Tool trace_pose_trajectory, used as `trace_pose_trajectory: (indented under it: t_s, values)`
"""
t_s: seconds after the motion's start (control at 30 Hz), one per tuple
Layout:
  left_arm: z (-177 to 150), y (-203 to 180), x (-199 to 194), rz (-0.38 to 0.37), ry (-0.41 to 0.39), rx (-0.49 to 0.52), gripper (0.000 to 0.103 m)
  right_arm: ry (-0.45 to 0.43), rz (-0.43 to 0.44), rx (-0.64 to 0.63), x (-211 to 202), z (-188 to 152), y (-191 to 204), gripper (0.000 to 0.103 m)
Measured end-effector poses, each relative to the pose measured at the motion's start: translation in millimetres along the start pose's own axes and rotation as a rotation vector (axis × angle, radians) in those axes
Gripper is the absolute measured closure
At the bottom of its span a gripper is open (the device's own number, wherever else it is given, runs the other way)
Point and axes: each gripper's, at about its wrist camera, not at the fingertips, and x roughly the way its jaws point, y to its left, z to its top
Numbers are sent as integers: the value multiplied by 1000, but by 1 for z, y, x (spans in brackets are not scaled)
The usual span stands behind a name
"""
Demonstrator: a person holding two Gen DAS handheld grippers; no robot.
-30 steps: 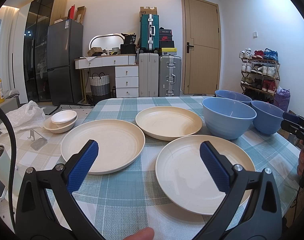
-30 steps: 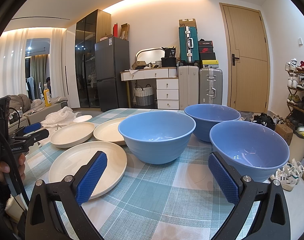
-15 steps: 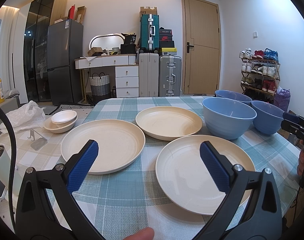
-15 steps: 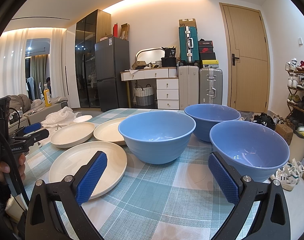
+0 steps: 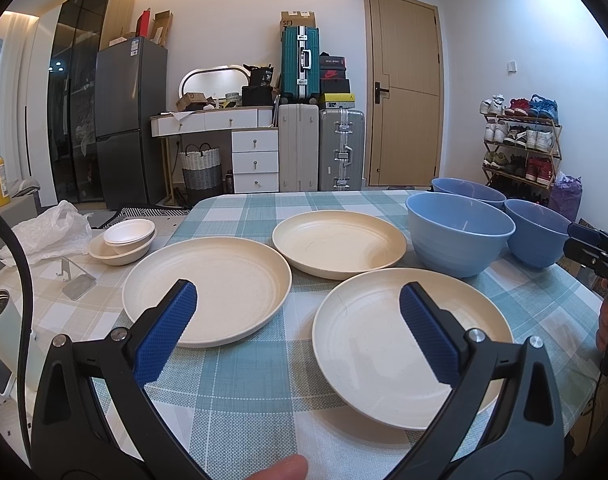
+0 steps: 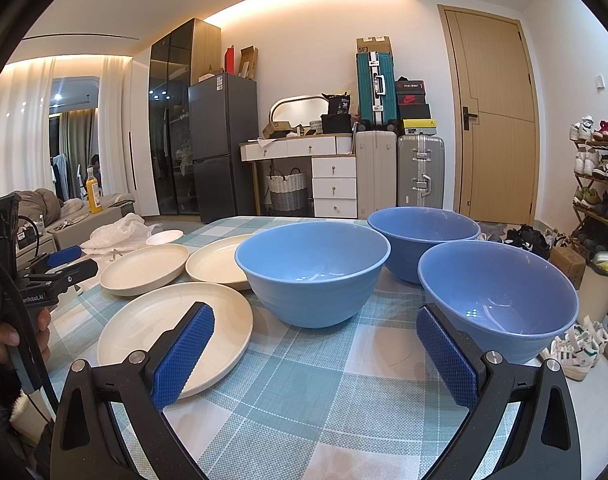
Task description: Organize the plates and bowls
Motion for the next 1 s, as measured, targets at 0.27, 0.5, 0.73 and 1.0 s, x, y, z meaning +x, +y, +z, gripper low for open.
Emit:
trace_pose_trajectory:
  t_s: [0.27, 0.5, 0.73, 1.0]
  values:
    - [-3, 3, 6, 21, 27, -7, 2, 7, -4, -1, 2, 1, 0, 0]
    - [-5, 7, 7, 16, 29, -20, 2, 12, -4, -4, 2, -1, -2, 0]
    - [-2, 5, 7, 37, 50, -11, 2, 34, 11, 21, 10, 1, 0, 0]
    - [11, 15, 0, 44, 85, -24, 2, 83, 36, 14, 16, 18, 14, 0]
